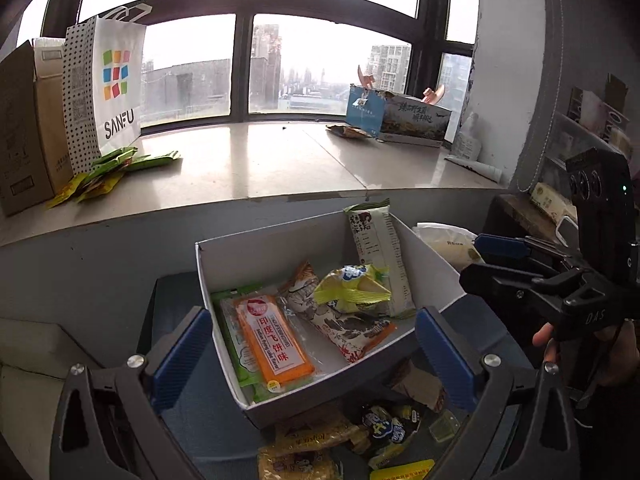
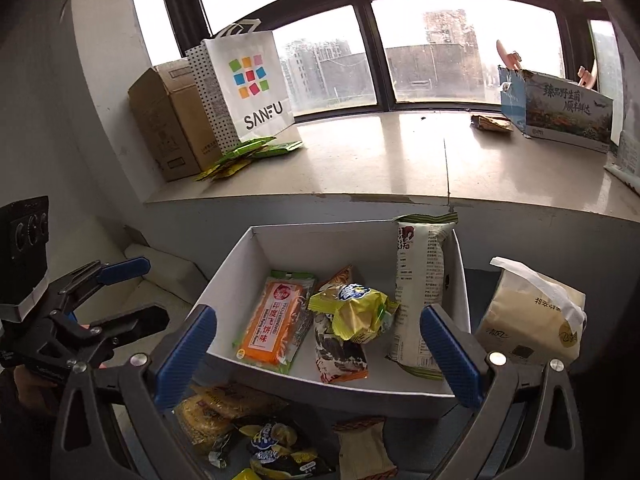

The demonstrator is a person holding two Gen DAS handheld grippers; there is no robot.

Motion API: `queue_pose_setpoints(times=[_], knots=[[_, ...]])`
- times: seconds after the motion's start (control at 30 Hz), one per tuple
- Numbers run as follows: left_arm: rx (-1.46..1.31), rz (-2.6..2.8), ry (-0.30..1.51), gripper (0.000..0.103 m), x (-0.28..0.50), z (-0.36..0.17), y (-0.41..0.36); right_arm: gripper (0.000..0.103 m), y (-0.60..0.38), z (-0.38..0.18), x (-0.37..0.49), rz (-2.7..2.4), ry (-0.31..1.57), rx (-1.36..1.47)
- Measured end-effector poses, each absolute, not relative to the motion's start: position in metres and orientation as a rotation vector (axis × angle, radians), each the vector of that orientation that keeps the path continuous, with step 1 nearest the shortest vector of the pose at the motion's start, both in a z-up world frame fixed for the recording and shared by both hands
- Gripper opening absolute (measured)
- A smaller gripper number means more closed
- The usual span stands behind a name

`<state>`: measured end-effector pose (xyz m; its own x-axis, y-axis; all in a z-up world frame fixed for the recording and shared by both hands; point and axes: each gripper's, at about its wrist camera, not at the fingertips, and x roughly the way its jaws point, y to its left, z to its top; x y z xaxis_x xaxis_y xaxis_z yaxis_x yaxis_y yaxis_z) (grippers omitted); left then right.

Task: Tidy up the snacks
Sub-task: 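Withdraw both grippers from the box toward the remaining snacks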

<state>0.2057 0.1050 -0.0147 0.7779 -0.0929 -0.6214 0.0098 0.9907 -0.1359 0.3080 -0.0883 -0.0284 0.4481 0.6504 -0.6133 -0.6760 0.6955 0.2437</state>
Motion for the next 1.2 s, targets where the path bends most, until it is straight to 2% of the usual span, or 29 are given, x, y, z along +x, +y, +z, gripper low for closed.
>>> queue_pose_setpoints(times=[0.27,0.5,0.67,1.2], knots=[[-0.116,-0.099,0.669,0.103,0.127,-0.033,0.074,0.103,-0.140,-0.036,0.218,0.883,0.691,-0.057],[-0.140,-0.159,0.675,0.103,0.069,-0.059,0.054,0.103,-0.192,-0.070,0.162,0.855,0.751,-0.022],[-0.113,-0.185,0.676,0.103,0.042,-0.067,0.039,0.103,-0.194,-0.098,0.133,0.821,0.757,-0.146],[-0.105,-0.187,0.745,0.103,0.019,-0.085,0.038,0.103,-0.141,-0.169,0.182,0.792,0.894,-0.302]])
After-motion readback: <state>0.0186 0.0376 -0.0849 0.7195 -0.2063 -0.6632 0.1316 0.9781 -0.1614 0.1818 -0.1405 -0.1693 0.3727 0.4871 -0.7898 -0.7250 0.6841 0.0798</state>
